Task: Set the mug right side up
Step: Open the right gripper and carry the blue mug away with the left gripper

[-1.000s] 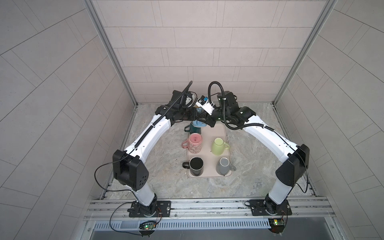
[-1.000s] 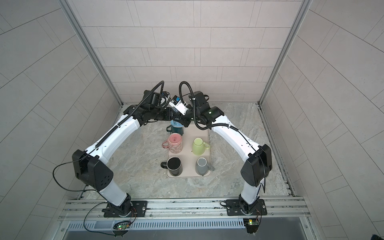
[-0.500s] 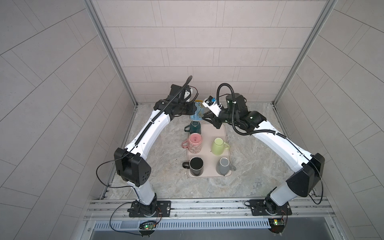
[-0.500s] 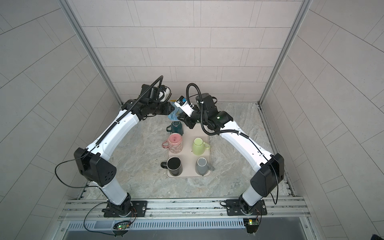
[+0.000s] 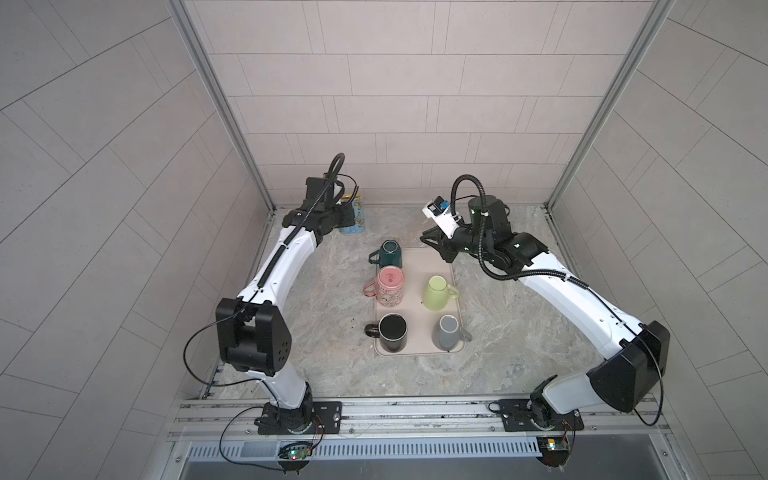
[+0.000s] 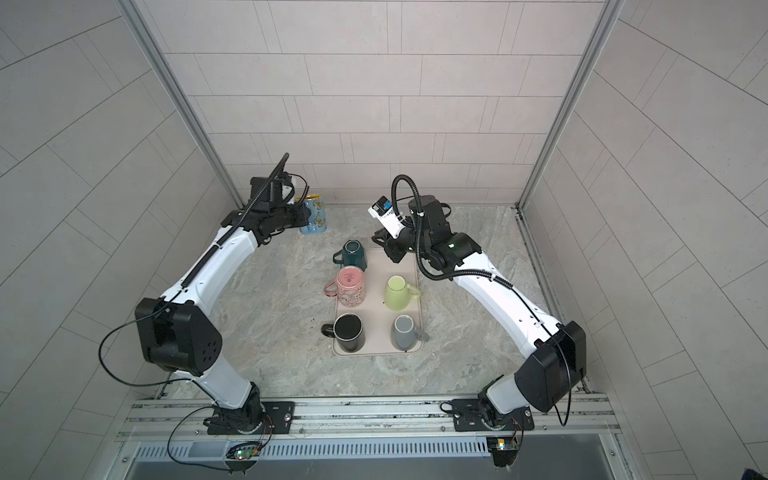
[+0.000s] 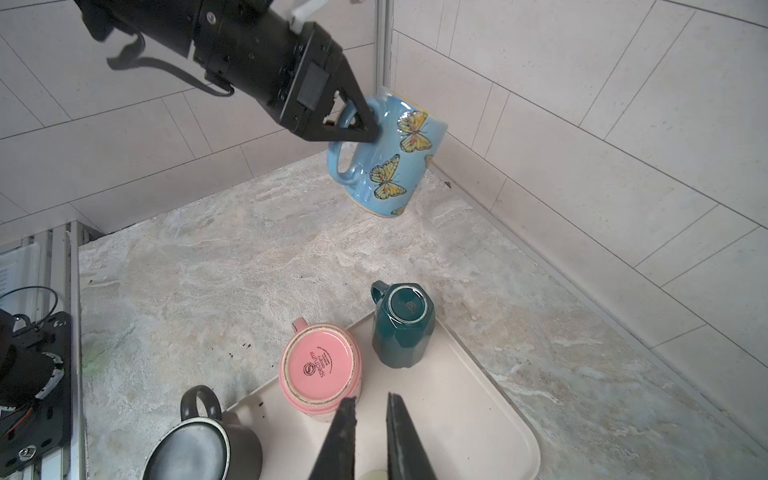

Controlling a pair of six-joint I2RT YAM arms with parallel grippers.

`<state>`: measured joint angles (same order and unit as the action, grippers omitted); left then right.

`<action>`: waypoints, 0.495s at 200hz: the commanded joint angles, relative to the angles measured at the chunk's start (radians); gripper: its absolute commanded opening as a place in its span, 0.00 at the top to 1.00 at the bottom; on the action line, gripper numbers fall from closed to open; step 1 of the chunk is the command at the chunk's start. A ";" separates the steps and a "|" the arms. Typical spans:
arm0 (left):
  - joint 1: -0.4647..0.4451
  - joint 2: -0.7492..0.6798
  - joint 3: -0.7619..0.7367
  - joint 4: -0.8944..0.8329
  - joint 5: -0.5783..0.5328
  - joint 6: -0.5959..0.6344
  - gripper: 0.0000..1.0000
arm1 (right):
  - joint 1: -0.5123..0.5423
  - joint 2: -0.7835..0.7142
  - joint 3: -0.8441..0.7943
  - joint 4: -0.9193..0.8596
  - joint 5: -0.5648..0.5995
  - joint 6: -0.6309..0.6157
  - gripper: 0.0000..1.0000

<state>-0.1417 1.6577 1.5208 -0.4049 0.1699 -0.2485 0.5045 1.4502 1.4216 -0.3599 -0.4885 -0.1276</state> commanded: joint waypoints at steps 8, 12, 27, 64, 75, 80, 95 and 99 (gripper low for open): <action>0.036 -0.067 -0.074 0.311 -0.045 0.027 1.00 | -0.011 -0.052 -0.035 0.036 0.004 0.020 0.85; 0.038 -0.067 -0.086 0.327 -0.052 0.032 1.00 | -0.013 -0.053 -0.038 0.038 0.004 0.024 0.85; 0.045 -0.063 -0.133 0.385 -0.087 0.051 1.00 | -0.020 -0.063 -0.051 0.042 0.004 0.029 0.86; 0.073 -0.052 -0.265 0.601 -0.107 0.063 1.00 | -0.030 -0.077 -0.085 0.069 0.003 0.048 0.86; 0.079 -0.049 -0.316 0.703 -0.106 0.058 1.00 | -0.032 -0.078 -0.094 0.076 0.001 0.056 0.86; 0.083 -0.042 -0.336 0.742 -0.103 0.057 1.00 | -0.034 -0.080 -0.097 0.078 0.001 0.058 0.86; 0.089 -0.017 -0.371 0.821 -0.097 0.052 1.00 | -0.037 -0.085 -0.107 0.079 0.001 0.064 0.87; 0.089 -0.009 -0.375 0.832 -0.097 0.052 1.00 | -0.035 -0.088 -0.110 0.079 0.001 0.065 0.87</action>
<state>-0.0673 1.6581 1.1648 0.0948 0.0814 -0.2085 0.4744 1.3994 1.3231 -0.3065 -0.4877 -0.0788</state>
